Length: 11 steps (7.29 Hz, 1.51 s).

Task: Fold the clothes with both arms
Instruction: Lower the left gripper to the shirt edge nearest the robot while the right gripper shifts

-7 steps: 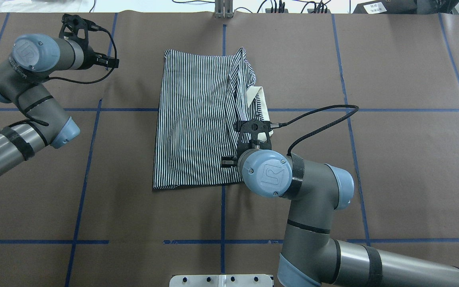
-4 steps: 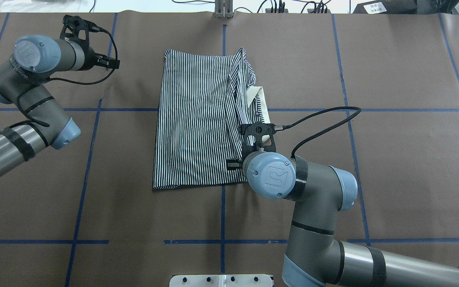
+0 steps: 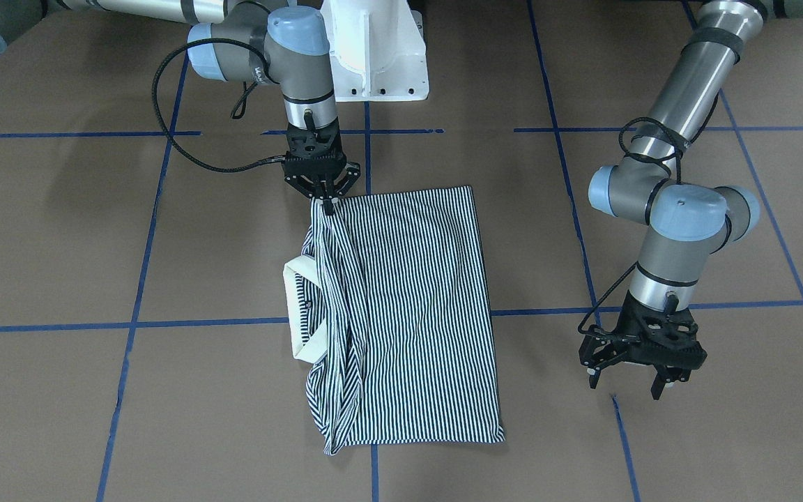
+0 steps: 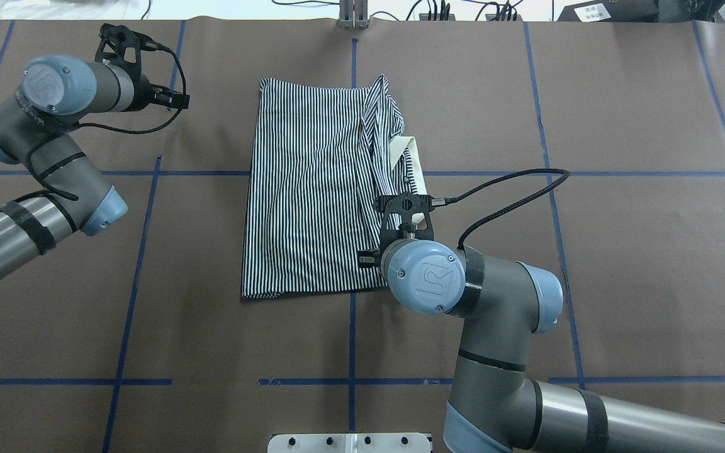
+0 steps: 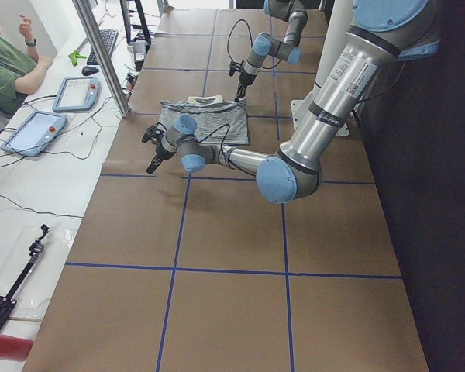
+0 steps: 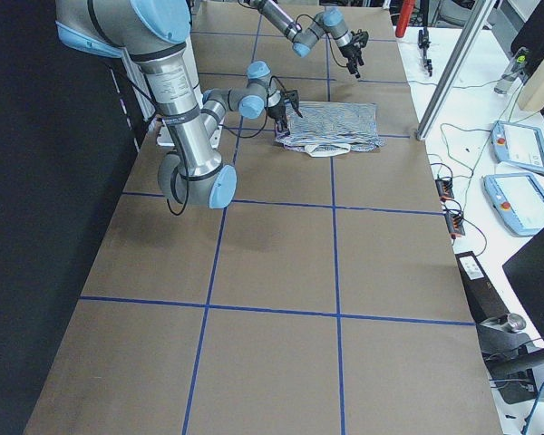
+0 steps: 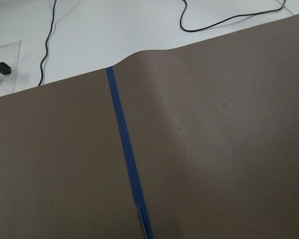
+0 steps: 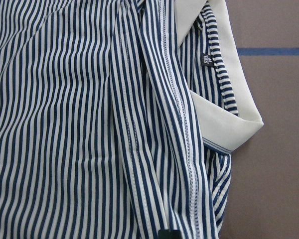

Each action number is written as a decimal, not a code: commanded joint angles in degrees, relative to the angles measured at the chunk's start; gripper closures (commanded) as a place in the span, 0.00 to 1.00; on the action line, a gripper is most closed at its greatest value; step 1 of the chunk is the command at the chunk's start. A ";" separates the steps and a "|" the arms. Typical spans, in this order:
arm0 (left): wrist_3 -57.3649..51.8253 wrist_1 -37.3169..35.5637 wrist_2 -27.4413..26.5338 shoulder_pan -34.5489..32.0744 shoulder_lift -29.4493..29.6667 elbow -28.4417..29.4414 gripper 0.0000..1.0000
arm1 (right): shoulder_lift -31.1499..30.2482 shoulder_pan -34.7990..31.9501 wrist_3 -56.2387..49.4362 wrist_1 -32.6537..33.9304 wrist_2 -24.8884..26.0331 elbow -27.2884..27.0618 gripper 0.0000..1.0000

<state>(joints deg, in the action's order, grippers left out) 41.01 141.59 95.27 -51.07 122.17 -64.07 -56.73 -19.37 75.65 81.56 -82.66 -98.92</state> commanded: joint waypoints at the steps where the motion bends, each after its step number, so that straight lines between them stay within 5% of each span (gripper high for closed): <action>1: 0.04 0.00 0.00 0.00 0.00 -0.01 0.00 | 0.04 -0.14 0.02 0.00 0.04 -0.39 1.00; 8: 0.04 0.00 0.00 0.09 0.00 -0.01 0.00 | -9.80 0.65 0.37 -0.09 3.21 -7.60 1.00; 9: 0.04 0.00 0.00 0.26 0.00 -0.01 0.00 | -9.80 0.82 0.37 -0.09 3.21 -7.69 0.31; 10: 0.04 0.00 0.09 0.35 0.00 -0.01 0.00 | -9.45 0.74 0.20 -0.09 2.77 -8.21 0.00; 11: 0.04 0.00 0.09 0.35 0.00 -0.35 0.00 | -9.62 0.21 -0.59 -0.70 2.07 -9.61 0.00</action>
<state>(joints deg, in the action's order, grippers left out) 41.04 141.59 95.33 -50.77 122.17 -64.16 -66.34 -18.75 75.74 81.35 -79.89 -107.22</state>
